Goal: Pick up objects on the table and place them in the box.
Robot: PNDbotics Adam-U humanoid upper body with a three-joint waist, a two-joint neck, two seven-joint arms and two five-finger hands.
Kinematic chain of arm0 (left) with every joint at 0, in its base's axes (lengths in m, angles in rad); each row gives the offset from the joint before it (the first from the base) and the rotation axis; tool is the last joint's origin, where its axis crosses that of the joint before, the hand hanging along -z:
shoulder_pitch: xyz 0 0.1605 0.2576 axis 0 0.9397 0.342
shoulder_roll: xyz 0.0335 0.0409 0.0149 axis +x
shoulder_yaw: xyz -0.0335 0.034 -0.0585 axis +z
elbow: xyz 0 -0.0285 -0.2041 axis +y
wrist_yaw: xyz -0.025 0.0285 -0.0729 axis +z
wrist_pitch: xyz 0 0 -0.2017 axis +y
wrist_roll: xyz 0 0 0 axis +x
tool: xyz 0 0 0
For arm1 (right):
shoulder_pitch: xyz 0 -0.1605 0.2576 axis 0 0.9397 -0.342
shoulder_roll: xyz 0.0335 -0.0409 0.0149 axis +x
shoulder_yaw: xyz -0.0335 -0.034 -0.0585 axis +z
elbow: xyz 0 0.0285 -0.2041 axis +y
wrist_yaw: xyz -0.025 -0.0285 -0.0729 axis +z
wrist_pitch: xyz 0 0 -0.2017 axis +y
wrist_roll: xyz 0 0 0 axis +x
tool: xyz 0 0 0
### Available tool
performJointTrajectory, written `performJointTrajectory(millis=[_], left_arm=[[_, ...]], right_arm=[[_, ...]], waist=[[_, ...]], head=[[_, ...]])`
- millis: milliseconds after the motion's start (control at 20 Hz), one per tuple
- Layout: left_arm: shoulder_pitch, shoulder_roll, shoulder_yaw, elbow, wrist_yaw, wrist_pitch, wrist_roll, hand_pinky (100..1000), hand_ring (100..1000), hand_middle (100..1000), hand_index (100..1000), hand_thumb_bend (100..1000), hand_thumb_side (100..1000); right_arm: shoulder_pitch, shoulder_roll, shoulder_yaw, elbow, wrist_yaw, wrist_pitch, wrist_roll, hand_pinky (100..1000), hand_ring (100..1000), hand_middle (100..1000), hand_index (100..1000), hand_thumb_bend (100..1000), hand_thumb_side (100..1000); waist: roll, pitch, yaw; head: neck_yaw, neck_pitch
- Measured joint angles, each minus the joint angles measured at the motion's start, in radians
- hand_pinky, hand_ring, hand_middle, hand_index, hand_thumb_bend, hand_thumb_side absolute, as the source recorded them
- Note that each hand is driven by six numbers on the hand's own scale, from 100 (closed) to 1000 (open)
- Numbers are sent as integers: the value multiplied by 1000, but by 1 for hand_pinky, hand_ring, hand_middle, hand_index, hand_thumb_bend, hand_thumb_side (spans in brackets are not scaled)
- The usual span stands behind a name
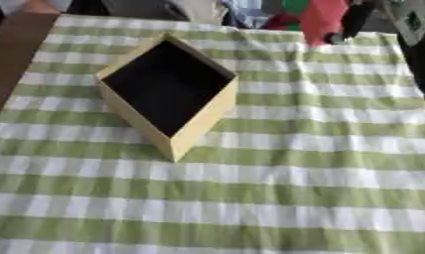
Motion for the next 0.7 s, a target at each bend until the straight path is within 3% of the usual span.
performJointTrajectory(millis=[350, 550, 700], left_arm=[[1, 0, 0, 0, 5, 2, 2, 1000, 524, 527, 780, 101, 173], [1, 0, -1, 0, 11, 2, 2, 1000, 526, 528, 781, 105, 170], [1, 0, -2, 0, 16, 2, 2, 1000, 526, 528, 781, 107, 168]], right_arm=[[1, 1, 35, -51, -100, 1, 27, 672, 588, 516, 591, 100, 100], [0, 37, 80, -112, -153, -21, 24, 671, 588, 518, 598, 100, 100], [0, 76, 106, -147, -199, -37, 30, 672, 589, 521, 605, 100, 100]], waist=[[1, -2, 3], [6, -39, 23], [6, -41, 29]], head=[[-1, 11], [-4, 28], [-3, 37]])
